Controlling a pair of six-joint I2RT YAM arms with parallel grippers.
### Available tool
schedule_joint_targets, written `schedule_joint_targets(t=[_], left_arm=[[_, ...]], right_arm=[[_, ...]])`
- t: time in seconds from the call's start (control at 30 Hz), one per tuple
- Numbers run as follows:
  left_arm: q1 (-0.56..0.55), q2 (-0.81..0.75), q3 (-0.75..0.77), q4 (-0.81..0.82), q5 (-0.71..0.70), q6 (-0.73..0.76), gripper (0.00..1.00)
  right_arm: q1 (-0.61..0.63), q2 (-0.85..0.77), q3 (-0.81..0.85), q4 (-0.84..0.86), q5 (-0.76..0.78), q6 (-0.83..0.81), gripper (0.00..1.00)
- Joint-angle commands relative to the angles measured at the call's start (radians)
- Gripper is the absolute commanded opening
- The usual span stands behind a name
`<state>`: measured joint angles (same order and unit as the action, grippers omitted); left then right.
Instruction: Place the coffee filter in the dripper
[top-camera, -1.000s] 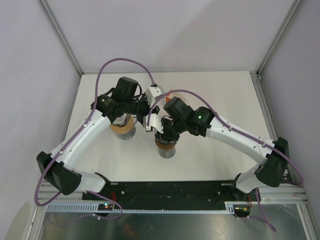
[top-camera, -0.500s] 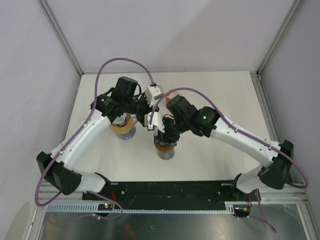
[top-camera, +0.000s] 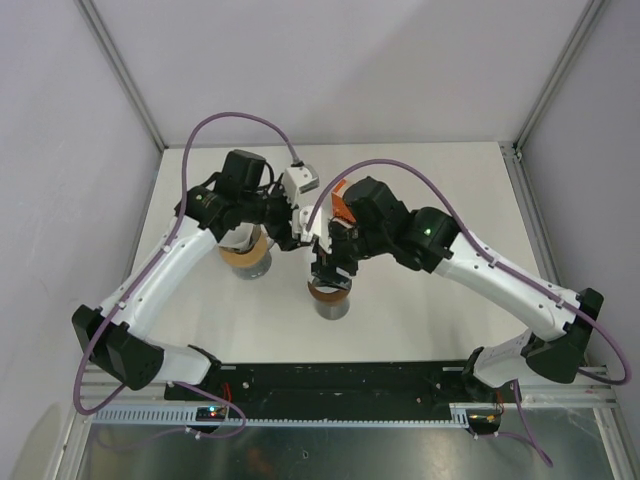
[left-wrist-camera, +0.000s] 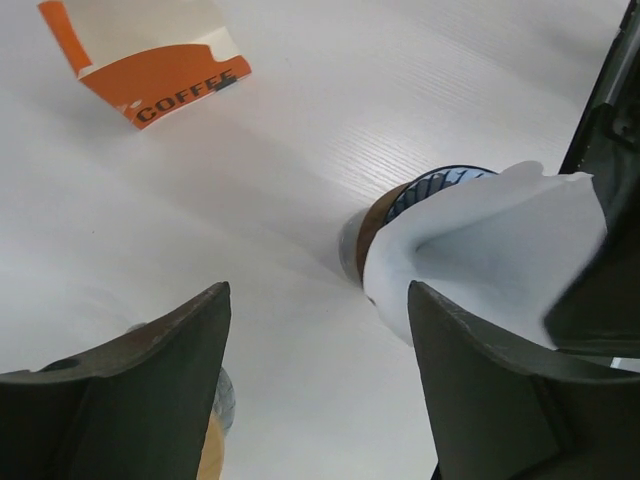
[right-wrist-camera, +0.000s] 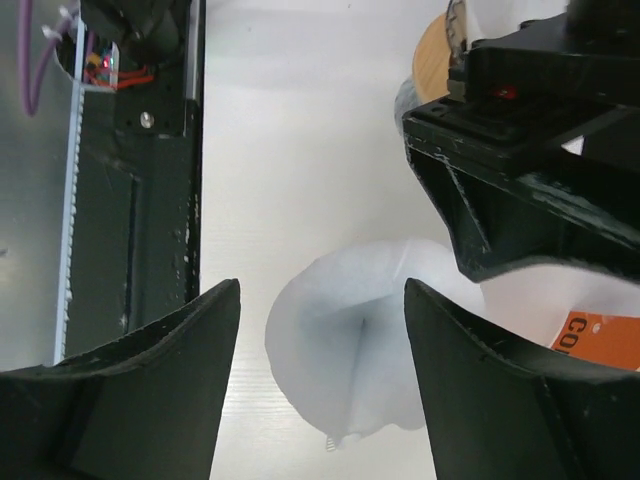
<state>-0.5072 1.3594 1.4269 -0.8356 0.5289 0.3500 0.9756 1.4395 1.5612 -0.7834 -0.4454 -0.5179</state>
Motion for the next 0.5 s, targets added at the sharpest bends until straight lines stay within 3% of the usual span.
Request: schedule_joint_targets(t=[0.0, 0.1, 0.17, 0.4, 0.47], left_arm=[[0.043, -0.044, 0.034, 0.016, 0.019, 0.001, 0.79], [0.082, -0.054, 0.031, 0.02, 0.03, -0.006, 0.85], [0.109, -0.062, 0.029, 0.024, 0.04, -0.01, 0.87], [0.202, -0.088, -0.01, 0.043, 0.051, -0.023, 0.91], [0.22, -0.099, -0.024, 0.048, 0.051, -0.023, 0.92]], right_arm=[[-0.016, -0.054, 0.069, 0.067, 0.013, 0.144, 0.71], [-0.032, -0.048, 0.083, 0.076, 0.055, 0.207, 0.68], [-0.042, -0.037, 0.089, 0.079, 0.099, 0.251, 0.59], [-0.088, 0.023, 0.097, 0.059, 0.199, 0.333, 0.07], [-0.092, 0.049, 0.109, 0.041, 0.224, 0.332, 0.02]])
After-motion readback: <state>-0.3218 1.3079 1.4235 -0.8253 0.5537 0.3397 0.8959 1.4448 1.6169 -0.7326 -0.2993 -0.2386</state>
